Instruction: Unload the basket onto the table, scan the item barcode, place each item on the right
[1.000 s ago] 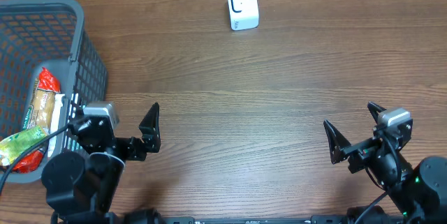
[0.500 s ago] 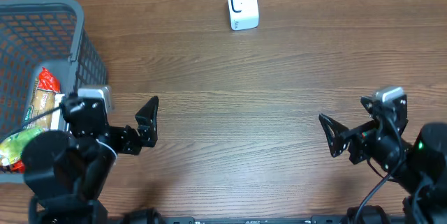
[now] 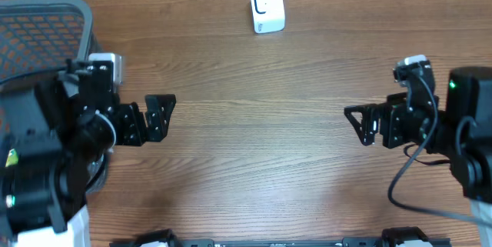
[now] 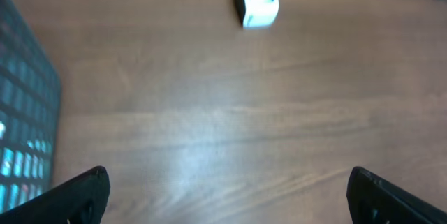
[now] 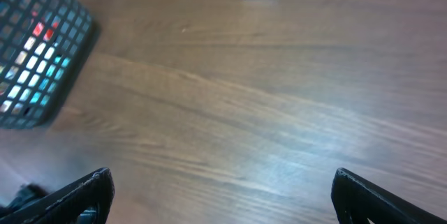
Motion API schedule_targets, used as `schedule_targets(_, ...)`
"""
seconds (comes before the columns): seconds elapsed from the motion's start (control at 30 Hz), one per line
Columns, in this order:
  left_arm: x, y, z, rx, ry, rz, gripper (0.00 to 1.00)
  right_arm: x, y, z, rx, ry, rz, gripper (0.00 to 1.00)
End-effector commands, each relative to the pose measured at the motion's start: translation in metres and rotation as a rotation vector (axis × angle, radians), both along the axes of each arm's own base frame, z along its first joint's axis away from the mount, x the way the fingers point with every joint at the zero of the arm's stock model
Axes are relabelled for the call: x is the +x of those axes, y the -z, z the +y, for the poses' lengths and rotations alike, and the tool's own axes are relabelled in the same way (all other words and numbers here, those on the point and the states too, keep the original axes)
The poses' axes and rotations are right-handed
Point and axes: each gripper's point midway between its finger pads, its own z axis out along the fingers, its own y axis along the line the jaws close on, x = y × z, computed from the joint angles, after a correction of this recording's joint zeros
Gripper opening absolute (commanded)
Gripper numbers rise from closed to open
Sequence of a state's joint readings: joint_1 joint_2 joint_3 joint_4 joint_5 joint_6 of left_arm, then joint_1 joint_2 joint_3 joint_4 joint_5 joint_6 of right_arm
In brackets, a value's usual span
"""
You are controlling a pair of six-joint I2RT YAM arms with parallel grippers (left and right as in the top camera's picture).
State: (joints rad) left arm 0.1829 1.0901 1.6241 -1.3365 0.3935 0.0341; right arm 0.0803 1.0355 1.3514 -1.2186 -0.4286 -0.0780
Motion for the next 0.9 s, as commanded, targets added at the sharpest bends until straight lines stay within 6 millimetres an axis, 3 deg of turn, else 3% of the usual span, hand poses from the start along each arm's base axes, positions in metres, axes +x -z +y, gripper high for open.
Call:
schedule_targets(0.0,0.006,0.016,0.001,0.002,0.014,0.087,1.0,0.001,-0.006,0.016,0.073,-0.066,0.024,1.0)
schedule_targets(0.13,0.02,0.023,-0.003,-0.038,0.046,0.119,1.0,0.003,0.0,0.021,0.097,-0.087,0.064,1.0)
schedule_targets(0.23,0.026,0.012,-0.001,-0.028,0.047,0.091,1.0,0.004,0.004,0.021,0.096,-0.086,0.085,1.0)
schedule_targets(0.3,0.027,-0.004,0.011,-0.016,-0.032,0.069,1.0,0.005,0.006,0.021,0.095,-0.085,0.092,1.0)
schedule_targets(0.43,0.019,-0.034,0.056,0.041,-0.304,0.035,1.0,0.005,0.007,0.02,0.091,-0.082,0.094,1.0)
schedule_targets(0.57,-0.001,-0.048,0.106,0.066,-0.574,0.036,1.0,0.006,0.009,0.017,0.074,-0.068,0.098,1.0)
schedule_targets(0.73,-0.023,-0.04,0.163,-0.033,-0.892,0.08,1.0,0.005,0.011,0.016,0.067,-0.062,0.105,1.0)
schedule_targets(0.87,-0.044,-0.015,0.213,-0.129,-1.141,0.184,1.0,0.002,0.014,0.014,0.055,-0.057,0.121,1.0)
